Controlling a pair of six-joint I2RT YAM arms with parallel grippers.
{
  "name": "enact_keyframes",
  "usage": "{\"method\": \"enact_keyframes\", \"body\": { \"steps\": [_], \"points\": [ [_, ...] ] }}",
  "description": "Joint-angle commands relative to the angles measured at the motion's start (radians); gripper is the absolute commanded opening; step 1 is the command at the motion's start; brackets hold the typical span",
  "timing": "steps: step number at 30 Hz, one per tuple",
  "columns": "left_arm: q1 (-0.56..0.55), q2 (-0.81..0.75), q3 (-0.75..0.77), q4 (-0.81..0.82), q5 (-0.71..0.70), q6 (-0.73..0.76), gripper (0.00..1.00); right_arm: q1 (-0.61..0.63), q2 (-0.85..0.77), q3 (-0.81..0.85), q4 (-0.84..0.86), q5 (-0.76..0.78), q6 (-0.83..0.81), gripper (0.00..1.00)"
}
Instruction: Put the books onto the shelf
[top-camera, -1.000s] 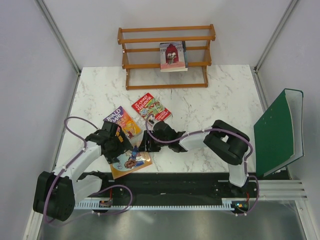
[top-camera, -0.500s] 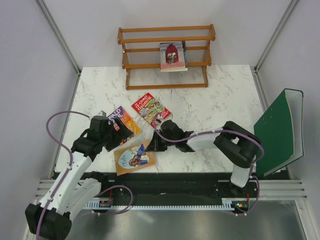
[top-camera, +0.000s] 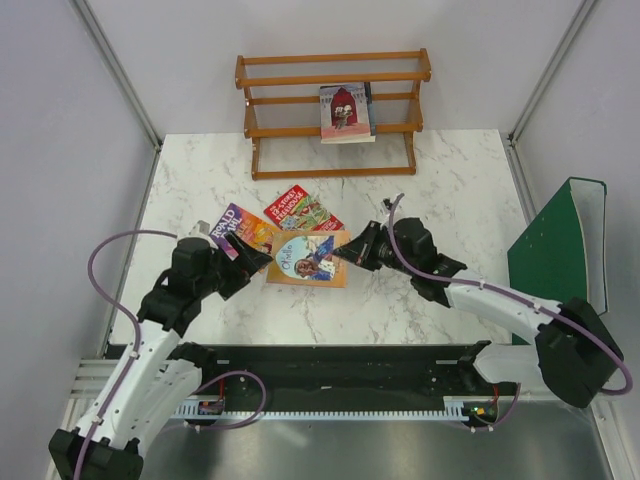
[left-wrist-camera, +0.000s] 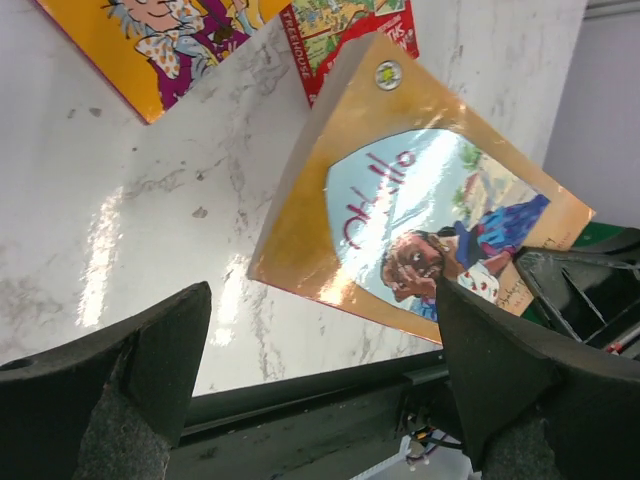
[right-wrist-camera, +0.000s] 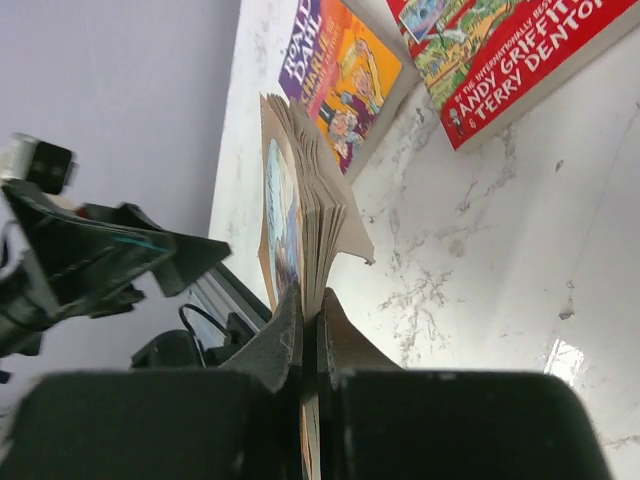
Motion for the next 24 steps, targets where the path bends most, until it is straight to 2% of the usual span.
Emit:
{"method": "enact_keyframes", "body": {
  "steps": [1, 7, 14, 24],
  "points": [
    [-0.001, -0.064, -0.109, 0.199, 0.081, -0.144, 1.0, -0.005, -0.098, -0.03, -0.001, 0.117, 0.059, 0.0],
    [-0.002, -0.144, -0.249, 0.449, 0.113, -0.251, 0.98, -0.005, -0.138, -0.075, 0.057, 0.154, 0.116, 0.0],
    [-0.025, -0.06, -0.274, 0.556, 0.13, -0.274, 0.98, -0.003, -0.128, -0.103, 0.148, 0.131, 0.165, 0.0],
    [-0.134, 0.05, -0.252, 0.619, 0.06, -0.273, 0.97, -0.002, -0.112, -0.029, 0.117, 0.137, 0.141, 0.0]
  ]
}}
